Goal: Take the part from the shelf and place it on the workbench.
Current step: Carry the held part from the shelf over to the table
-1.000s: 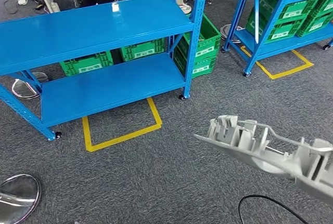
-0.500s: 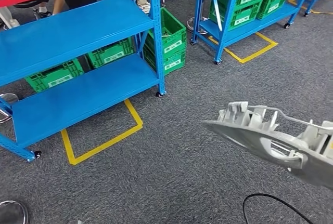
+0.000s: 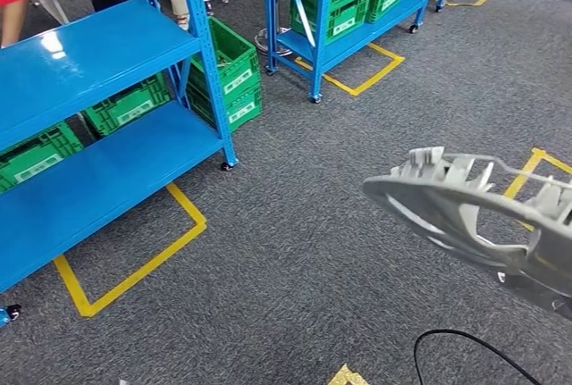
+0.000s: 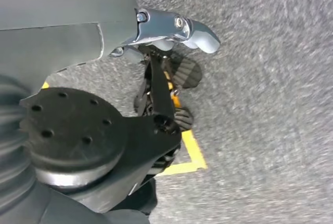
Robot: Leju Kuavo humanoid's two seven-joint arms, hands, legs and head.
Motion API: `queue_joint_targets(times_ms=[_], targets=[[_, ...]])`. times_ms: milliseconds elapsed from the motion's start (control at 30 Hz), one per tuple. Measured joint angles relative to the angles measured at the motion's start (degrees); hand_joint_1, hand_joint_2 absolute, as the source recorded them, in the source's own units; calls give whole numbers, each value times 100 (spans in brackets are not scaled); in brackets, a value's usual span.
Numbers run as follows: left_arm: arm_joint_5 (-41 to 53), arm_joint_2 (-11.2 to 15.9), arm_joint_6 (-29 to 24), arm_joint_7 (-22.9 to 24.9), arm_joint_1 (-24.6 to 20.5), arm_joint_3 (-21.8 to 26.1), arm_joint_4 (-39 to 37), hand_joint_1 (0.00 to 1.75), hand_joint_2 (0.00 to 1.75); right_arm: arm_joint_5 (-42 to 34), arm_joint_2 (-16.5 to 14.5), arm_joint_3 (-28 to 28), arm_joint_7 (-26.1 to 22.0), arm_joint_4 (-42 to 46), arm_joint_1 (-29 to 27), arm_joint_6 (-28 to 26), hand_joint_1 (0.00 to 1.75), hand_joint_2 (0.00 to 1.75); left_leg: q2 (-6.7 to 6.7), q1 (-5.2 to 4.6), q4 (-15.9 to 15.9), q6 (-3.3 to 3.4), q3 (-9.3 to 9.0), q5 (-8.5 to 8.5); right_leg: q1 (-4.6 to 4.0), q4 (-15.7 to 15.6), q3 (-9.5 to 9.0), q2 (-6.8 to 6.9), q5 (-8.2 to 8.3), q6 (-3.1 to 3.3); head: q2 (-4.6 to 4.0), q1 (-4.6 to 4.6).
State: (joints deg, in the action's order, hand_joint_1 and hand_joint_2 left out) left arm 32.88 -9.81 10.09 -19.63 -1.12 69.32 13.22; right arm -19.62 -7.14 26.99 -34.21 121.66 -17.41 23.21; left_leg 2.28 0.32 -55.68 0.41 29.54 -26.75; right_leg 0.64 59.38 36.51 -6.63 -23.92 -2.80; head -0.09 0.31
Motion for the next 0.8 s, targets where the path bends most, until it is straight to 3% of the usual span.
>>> queue_joint_targets(times_ms=[67,133,167,200,267,333,367,433,467,500,533,600,633,667,700,733,800], targets=[[58,-12,-29,84,6,2,3,0,175,3,1,-15,-5,-2,22,-23,175,175,-170,-5,8,37,3,8,-18,612,268,413,-369,-43,0,38],[93,-19,-56,143,29,8,4,0,175,3,1,-36,-8,-7,32,-35,175,175,-351,-18,7,44,6,5,-1,1307,543,594,-693,-83,0,46],[103,-19,-66,161,35,13,4,0,175,2,1,-44,-8,-11,29,-39,175,175,-440,-20,6,43,6,3,8,1429,564,624,-718,-94,0,47],[111,-20,-74,177,34,22,4,0,175,1,1,-49,-9,-14,27,-41,175,175,-526,-20,6,38,3,-1,15,1334,474,651,-645,-102,0,46],[121,-29,-80,202,21,39,4,0,175,1,2,-58,-12,-17,27,-41,175,175,-677,-24,2,7,-22,-20,22,610,21,818,-354,-111,0,46],[127,-37,-80,217,14,51,8,0,175,-5,2,-66,-18,-17,22,-37,175,175,-792,-53,-9,-52,-46,-49,6,7,-342,1002,-192,-60,0,35],[130,-39,-80,221,12,55,9,0,175,-12,2,-67,-23,-17,15,-33,175,175,-842,-67,-12,-84,-55,-54,-8,-94,-391,1032,-184,-14,0,27],[136,-44,-81,226,8,58,11,0,175,-26,2,-57,-34,-15,-23,-20,175,175,-946,-67,-3,-145,-65,-50,-30,-91,-347,904,-165,93,0,12],[137,-47,-82,227,1,59,11,0,175,-30,2,-51,-37,-11,-47,-12,175,175,-911,-56,-16,-181,-61,-75,-29,-96,-327,838,-150,133,0,10],[138,-50,-82,227,-4,60,11,0,175,-32,1,-43,-39,-7,-64,-3,175,175,-796,-45,-98,-210,-24,-153,-21,-106,-313,774,-132,171,0,0],[138,-52,-82,227,-7,61,11,0,175,-33,1,-38,-41,-2,-71,8,175,175,-633,-37,-297,-233,66,-295,-9,-115,-304,711,-113,203,0,-14],[140,-56,-82,227,0,66,11,0,175,-38,1,-32,-43,2,-70,30,175,175,-331,-31,-1050,-243,424,-689,-6,-119,-278,580,-91,245,0,-43],[143,-58,-82,227,10,69,11,0,175,-44,1,-29,-43,1,-73,42,175,175,-282,-33,-1444,-237,623,-836,-13,-118,-267,500,-85,258,0,-47],[147,-61,-82,227,19,71,11,0,175,-51,1,-24,-43,-1,-79,53,175,175,-262,-35,-1696,-225,763,-880,-21,-118,-260,413,-79,266,0,-49],[151,-63,-83,227,25,72,11,0,175,-61,1,-16,-43,-3,-85,64,175,175,-250,-37,-1737,-208,805,-806,-26,-118,-257,323,-73,268,0,-50],[156,-64,-84,227,27,73,11,0,175,-73,1,-7,-43,-4,-89,73,175,175,-227,-38,-1547,-185,734,-627,-29,-118,-257,232,-66,263,0,-51],[165,-65,-87,227,21,75,11,0,175,-95,1,10,-46,-4,-92,90,175,175,-13,-37,-800,-128,402,-197,-29,-114,-253,69,-49,236,0,-53]])
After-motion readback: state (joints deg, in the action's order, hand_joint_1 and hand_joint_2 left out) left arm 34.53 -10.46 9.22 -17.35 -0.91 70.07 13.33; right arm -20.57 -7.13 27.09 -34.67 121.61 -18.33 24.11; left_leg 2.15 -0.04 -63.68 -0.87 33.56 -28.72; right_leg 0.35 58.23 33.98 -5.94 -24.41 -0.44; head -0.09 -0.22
